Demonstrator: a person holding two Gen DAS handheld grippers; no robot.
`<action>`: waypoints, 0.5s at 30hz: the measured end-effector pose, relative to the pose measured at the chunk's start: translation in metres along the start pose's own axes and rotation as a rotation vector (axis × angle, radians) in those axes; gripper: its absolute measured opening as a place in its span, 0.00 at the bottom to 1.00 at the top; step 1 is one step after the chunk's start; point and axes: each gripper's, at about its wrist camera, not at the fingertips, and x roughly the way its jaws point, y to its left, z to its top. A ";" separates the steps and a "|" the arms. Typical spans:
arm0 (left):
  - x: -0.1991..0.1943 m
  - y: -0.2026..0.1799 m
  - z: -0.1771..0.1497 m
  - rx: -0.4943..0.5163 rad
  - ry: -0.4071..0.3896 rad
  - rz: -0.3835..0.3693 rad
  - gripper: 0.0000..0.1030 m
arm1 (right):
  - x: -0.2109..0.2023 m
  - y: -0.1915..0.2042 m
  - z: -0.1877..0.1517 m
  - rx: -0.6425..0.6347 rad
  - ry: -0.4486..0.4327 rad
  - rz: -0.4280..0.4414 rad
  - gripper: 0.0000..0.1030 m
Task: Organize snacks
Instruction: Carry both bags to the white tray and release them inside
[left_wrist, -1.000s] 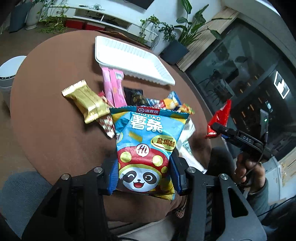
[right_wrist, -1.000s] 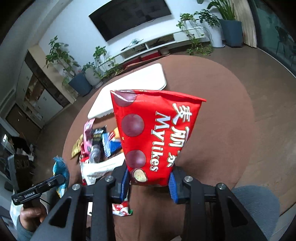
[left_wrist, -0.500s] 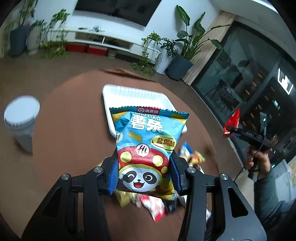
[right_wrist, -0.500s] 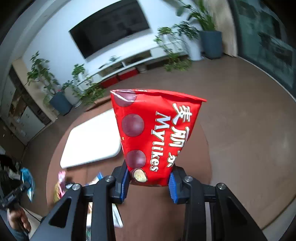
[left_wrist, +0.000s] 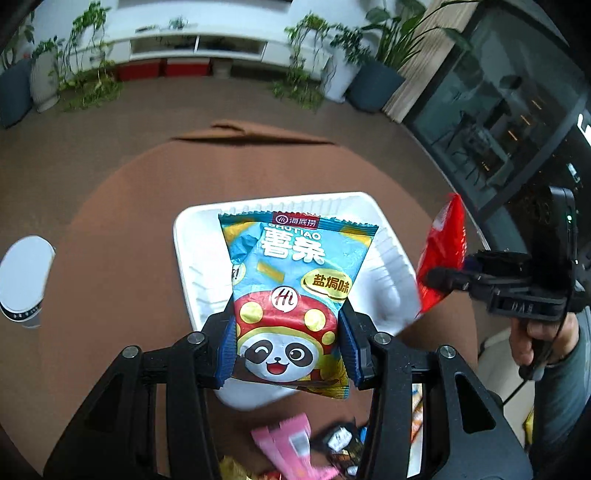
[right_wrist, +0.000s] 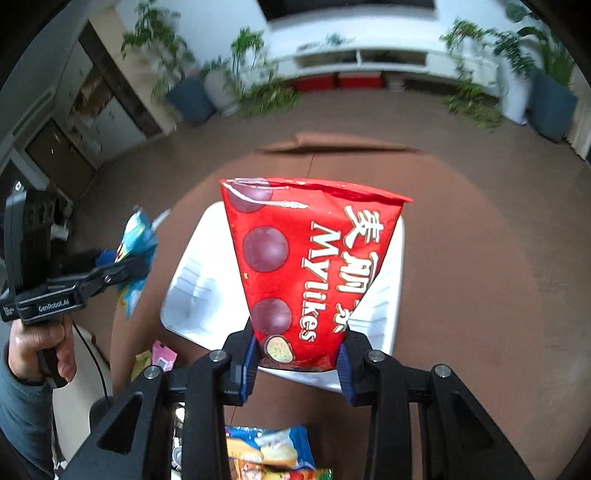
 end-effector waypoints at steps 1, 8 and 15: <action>0.010 0.001 0.003 -0.010 0.013 -0.003 0.42 | 0.010 0.001 0.003 0.002 0.024 0.003 0.36; 0.075 0.014 -0.010 -0.048 0.098 0.055 0.42 | 0.064 -0.015 0.014 0.046 0.144 -0.032 0.36; 0.097 0.010 -0.011 -0.050 0.126 0.079 0.42 | 0.077 -0.020 0.014 0.053 0.171 -0.069 0.36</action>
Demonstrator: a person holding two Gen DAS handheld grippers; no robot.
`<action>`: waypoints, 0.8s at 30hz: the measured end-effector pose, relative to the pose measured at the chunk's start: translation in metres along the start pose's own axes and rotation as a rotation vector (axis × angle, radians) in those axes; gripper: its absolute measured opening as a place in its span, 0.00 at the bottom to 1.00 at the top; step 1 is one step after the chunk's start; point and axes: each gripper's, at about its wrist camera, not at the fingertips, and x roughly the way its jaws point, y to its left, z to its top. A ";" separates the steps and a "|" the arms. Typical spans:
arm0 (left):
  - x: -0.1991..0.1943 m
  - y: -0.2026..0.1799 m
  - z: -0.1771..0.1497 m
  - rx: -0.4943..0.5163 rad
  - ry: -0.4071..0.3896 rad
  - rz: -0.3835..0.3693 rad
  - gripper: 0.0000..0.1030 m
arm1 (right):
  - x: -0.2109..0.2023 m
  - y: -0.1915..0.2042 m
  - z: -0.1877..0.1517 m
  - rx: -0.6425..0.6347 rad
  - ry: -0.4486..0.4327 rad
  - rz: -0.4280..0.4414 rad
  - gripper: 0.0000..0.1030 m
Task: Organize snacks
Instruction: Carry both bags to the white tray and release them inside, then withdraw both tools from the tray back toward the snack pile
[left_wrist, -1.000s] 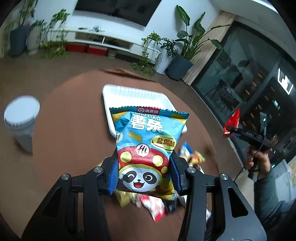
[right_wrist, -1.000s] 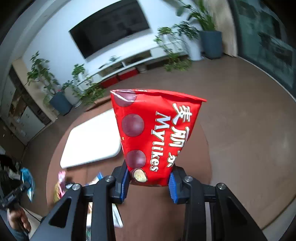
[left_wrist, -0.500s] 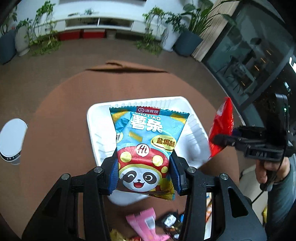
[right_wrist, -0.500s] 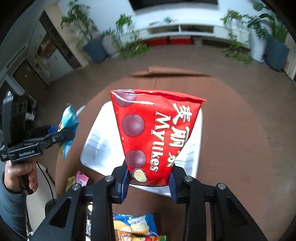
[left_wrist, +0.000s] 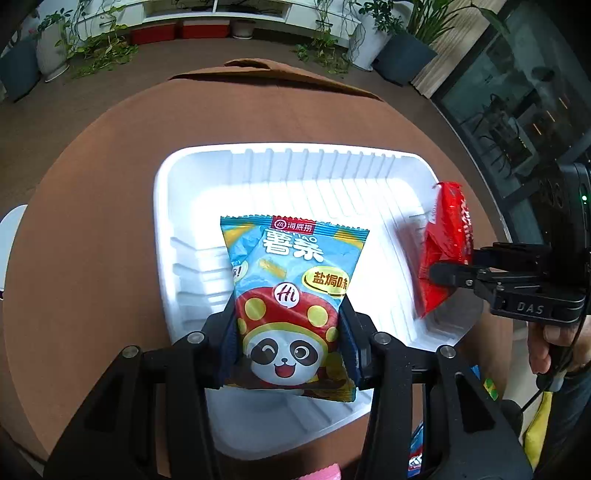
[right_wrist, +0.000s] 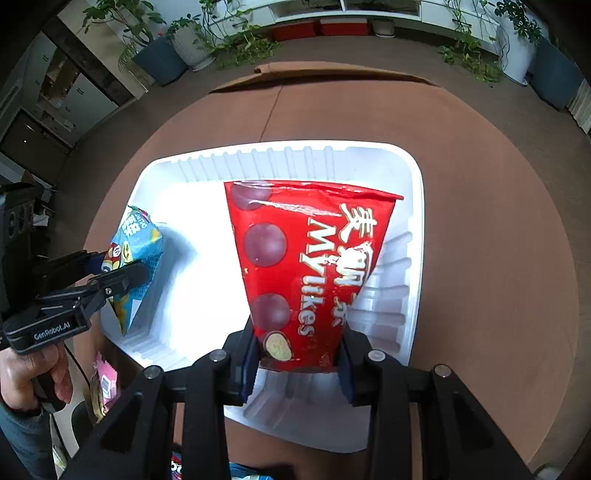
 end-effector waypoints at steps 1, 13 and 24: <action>0.004 -0.003 0.000 0.005 0.008 0.007 0.42 | 0.001 0.002 0.001 -0.009 -0.004 -0.021 0.36; 0.020 -0.020 -0.001 0.015 0.010 0.056 0.59 | 0.004 0.003 -0.018 0.034 -0.041 -0.051 0.52; -0.071 -0.018 -0.025 0.006 -0.190 0.025 1.00 | -0.084 -0.008 -0.053 0.104 -0.292 0.111 0.78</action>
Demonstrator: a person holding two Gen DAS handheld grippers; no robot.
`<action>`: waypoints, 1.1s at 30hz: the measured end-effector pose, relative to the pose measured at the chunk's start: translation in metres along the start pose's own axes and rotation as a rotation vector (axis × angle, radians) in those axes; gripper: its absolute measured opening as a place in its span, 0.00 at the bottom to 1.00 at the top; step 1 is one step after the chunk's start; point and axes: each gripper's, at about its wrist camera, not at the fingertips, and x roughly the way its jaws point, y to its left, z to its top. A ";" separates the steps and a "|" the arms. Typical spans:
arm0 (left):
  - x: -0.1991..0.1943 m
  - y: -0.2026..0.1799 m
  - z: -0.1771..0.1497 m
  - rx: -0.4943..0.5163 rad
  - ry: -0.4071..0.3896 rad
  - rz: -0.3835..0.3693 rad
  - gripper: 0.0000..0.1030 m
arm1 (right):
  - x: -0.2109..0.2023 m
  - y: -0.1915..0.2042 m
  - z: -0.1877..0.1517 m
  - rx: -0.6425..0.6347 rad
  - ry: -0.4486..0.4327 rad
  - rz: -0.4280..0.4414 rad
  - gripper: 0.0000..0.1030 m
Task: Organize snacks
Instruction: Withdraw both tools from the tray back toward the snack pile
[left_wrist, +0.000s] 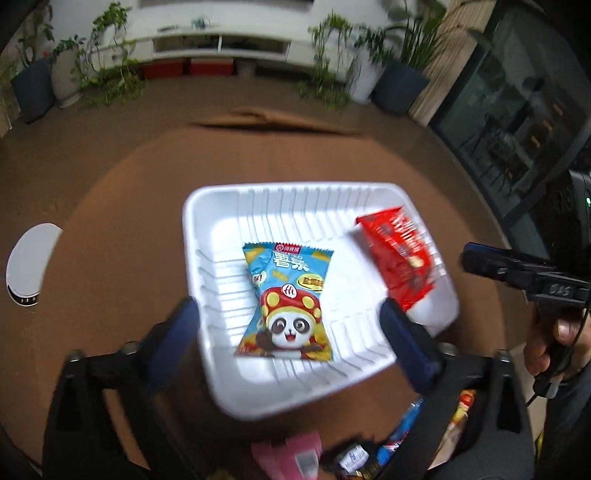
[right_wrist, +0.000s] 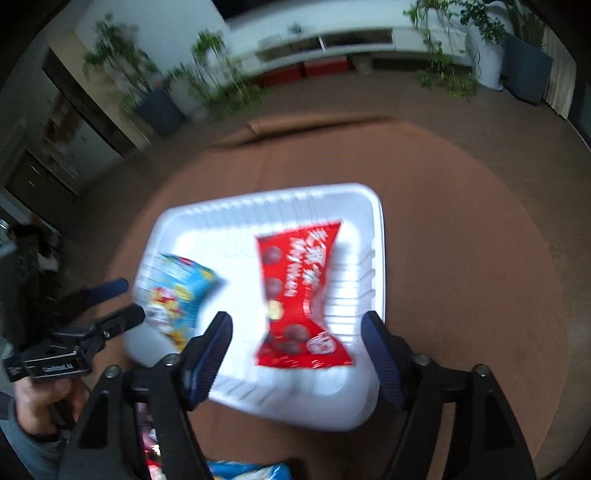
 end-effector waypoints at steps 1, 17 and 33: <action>-0.013 0.001 -0.006 -0.005 -0.027 -0.006 1.00 | -0.015 0.001 -0.005 0.001 -0.042 0.025 0.80; -0.134 0.018 -0.180 -0.195 -0.165 0.056 1.00 | -0.132 0.014 -0.196 0.140 -0.240 0.302 1.00; -0.121 -0.034 -0.265 -0.056 -0.088 -0.081 0.98 | -0.090 0.053 -0.283 0.143 -0.069 0.227 0.87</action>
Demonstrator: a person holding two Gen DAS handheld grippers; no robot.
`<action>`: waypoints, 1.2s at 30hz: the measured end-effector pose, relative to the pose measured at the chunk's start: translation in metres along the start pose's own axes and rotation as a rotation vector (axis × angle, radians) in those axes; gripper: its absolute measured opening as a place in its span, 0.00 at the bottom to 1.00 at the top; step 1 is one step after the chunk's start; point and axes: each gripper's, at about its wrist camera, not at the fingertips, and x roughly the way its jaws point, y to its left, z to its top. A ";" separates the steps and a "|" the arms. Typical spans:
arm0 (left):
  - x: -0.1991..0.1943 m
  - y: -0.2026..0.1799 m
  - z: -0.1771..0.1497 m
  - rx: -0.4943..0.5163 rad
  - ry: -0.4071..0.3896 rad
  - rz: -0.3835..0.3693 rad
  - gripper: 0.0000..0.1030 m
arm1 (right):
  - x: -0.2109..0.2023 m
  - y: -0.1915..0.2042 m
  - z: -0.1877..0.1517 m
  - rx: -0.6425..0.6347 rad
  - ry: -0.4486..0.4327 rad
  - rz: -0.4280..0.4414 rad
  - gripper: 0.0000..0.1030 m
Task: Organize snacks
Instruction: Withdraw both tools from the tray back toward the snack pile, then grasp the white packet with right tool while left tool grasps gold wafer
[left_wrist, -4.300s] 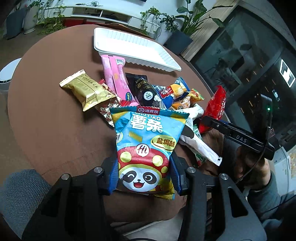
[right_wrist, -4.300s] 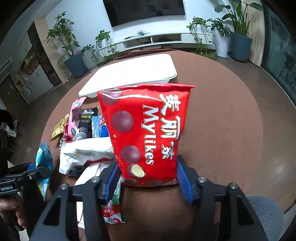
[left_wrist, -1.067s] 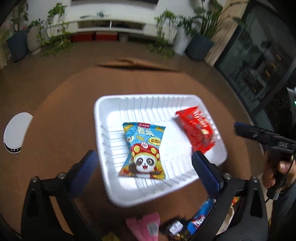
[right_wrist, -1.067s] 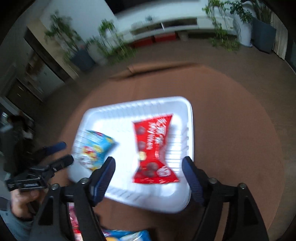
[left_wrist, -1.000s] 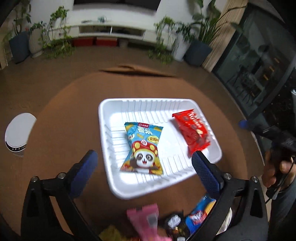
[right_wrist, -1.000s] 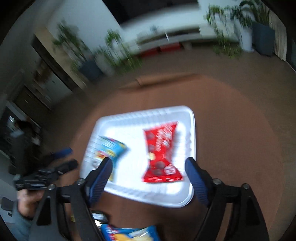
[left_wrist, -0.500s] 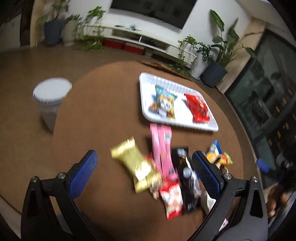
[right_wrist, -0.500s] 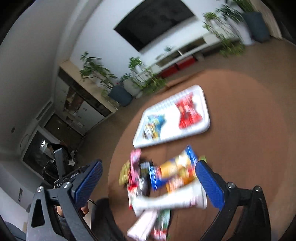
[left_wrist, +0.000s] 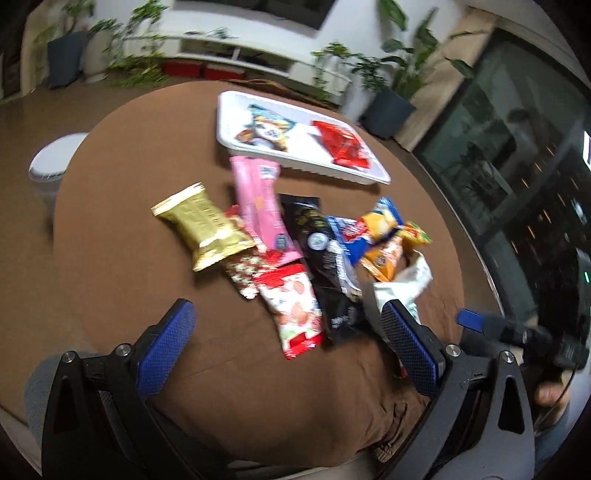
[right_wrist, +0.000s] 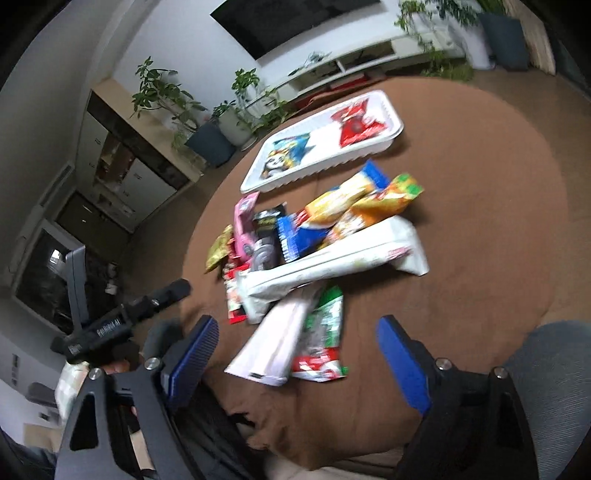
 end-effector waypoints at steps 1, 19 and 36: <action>0.002 -0.001 0.003 0.013 -0.002 -0.006 0.98 | 0.003 -0.002 0.002 0.034 0.005 0.019 0.87; 0.003 0.017 0.012 -0.014 -0.038 -0.042 0.98 | 0.065 -0.019 0.052 0.226 0.112 -0.158 0.70; 0.011 0.032 0.009 -0.078 -0.014 -0.050 0.98 | 0.064 -0.048 0.044 0.314 0.067 -0.021 0.27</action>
